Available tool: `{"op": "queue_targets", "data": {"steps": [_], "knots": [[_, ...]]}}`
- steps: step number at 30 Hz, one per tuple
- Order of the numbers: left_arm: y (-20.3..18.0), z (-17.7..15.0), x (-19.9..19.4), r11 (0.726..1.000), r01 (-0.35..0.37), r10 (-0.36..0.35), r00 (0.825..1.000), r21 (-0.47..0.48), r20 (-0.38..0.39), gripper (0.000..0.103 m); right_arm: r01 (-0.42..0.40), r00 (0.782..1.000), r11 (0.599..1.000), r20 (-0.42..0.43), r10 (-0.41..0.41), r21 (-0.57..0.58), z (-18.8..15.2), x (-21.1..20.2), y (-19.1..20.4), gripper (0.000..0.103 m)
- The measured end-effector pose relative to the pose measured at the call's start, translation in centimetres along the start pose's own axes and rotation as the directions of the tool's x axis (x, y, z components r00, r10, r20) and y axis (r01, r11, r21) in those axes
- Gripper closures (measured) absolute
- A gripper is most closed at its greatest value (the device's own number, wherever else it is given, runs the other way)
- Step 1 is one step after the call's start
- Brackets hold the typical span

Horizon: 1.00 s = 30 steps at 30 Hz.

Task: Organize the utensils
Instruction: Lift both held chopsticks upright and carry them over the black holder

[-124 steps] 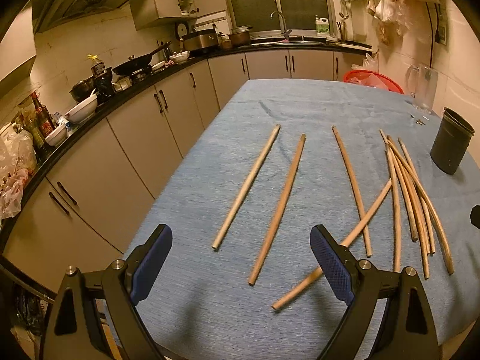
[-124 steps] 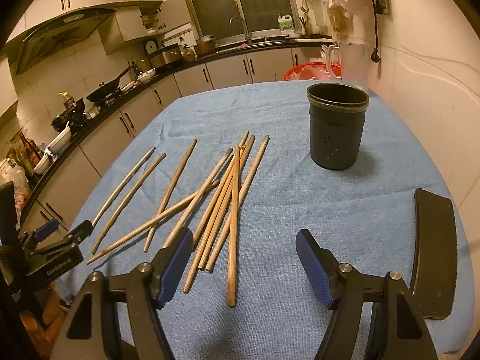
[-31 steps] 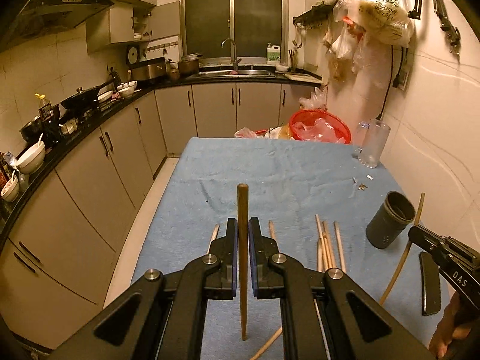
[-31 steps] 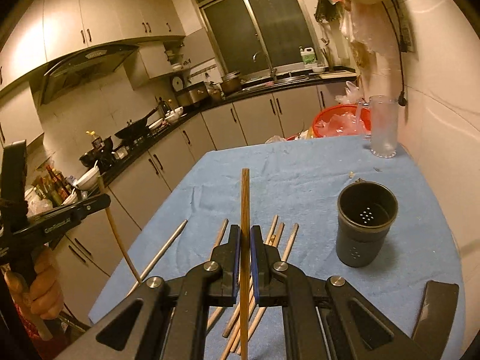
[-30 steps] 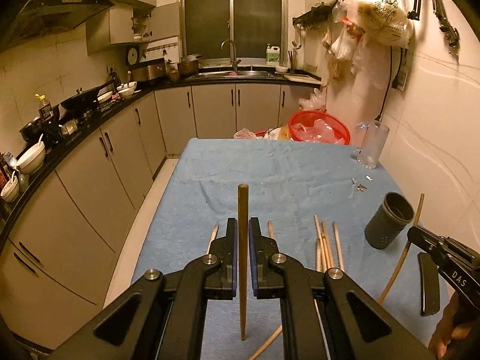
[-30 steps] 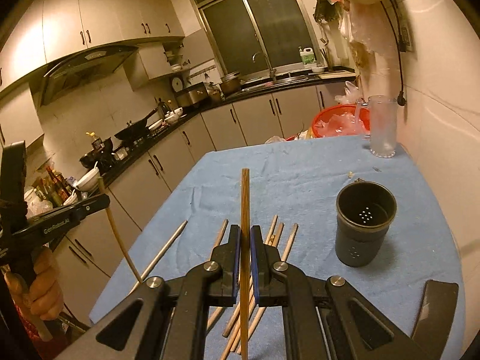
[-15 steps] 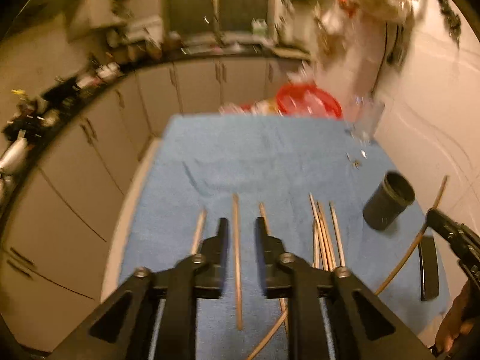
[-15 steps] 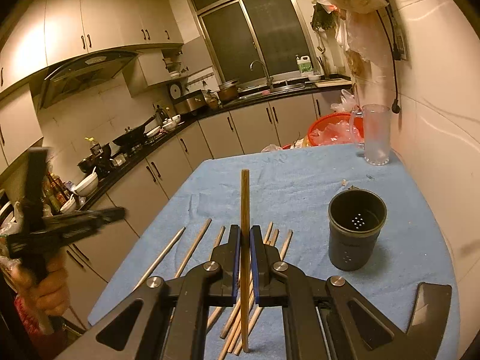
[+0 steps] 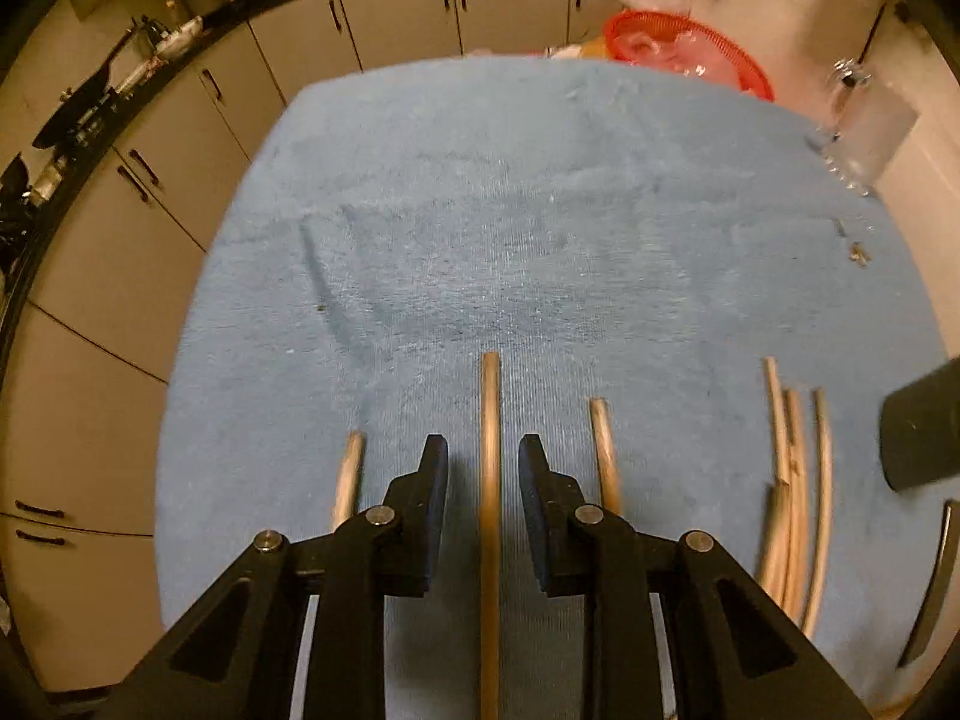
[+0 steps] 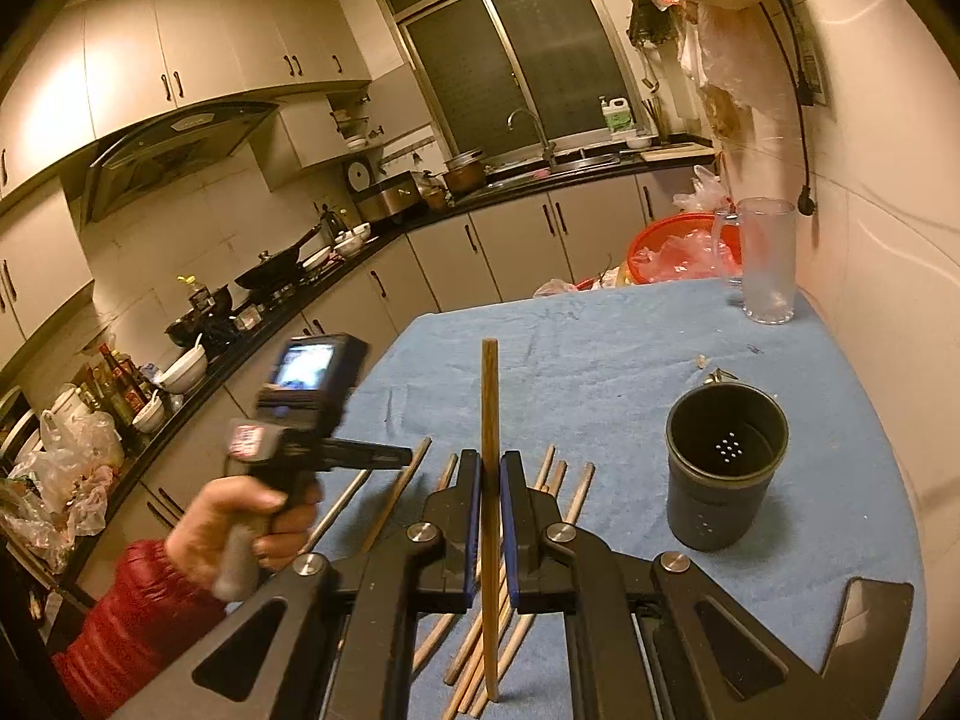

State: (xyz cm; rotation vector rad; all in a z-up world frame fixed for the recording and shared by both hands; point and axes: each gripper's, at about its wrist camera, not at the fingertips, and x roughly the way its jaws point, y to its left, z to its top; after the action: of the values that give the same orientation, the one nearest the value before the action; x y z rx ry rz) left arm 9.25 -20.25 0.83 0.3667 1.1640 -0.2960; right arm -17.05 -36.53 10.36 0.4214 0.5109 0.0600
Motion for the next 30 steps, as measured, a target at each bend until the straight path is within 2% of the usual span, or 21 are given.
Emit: {"op": "queue_targets", "data": {"steps": [3,5,6,7,8,10,14,17,21,24,30], "knots": [[-0.5,0.6,1.9,1.0,-0.013,0.014,0.999,0.006,-0.038,0.079,0.001,1.0,1.0,-0.009,-0.001,-0.001,0.1,0.4,-0.3,0.096],[-0.7,0.9,2.0,1.0,-0.021,0.021,1.0,0.003,-0.022,0.079,0.002,1.0,1.0,-0.014,-0.002,0.008,0.3,0.7,-0.6,0.096],[-0.7,1.0,2.1,1.0,-0.01,0.01,1.0,-0.001,-0.025,0.091,0.0,1.0,1.0,-0.018,0.001,0.012,0.3,0.8,-0.7,0.096],[-0.9,1.1,2.1,1.0,-0.004,0.004,1.0,-0.003,-0.027,0.096,-0.001,1.0,1.0,-0.019,0.002,0.015,0.4,0.8,-0.7,0.096],[-0.9,1.0,2.0,1.0,-0.014,0.014,1.0,-0.005,-0.02,0.096,0.0,1.0,1.0,-0.02,0.0,0.018,0.5,0.9,-0.8,0.096],[-0.9,0.5,1.5,0.999,-0.039,0.039,0.999,-0.007,0.009,0.096,0.001,1.0,1.0,-0.017,-0.001,0.02,0.5,0.9,-0.6,0.096],[0.1,-1.0,-2.5,0.999,0.012,-0.008,0.993,-0.03,0.117,0.096,0.01,1.0,1.0,-0.006,-0.01,0.019,0.5,0.4,-0.3,0.096],[0.7,-2.1,-6.3,0.998,0.037,-0.026,0.979,-0.05,0.204,0.096,0.017,1.0,1.0,0.006,-0.017,0.022,0.4,0.0,-0.3,0.096],[1.0,-4.1,-12.3,0.997,0.05,-0.027,0.941,-0.06,0.338,0.096,0.024,0.999,0.999,0.025,-0.025,0.032,0.4,-0.9,-0.2,0.096],[1.8,-4.8,-14.8,0.996,0.065,-0.036,0.916,-0.06,0.4,0.096,0.035,0.999,0.999,0.038,-0.036,0.032,0.3,-1.4,0.0,0.096],[2.5,-5.6,-17.3,0.996,0.07,-0.039,0.893,-0.054,0.448,0.096,0.049,0.997,0.998,0.057,-0.051,0.038,0.3,-2.3,0.3,0.096]]}}
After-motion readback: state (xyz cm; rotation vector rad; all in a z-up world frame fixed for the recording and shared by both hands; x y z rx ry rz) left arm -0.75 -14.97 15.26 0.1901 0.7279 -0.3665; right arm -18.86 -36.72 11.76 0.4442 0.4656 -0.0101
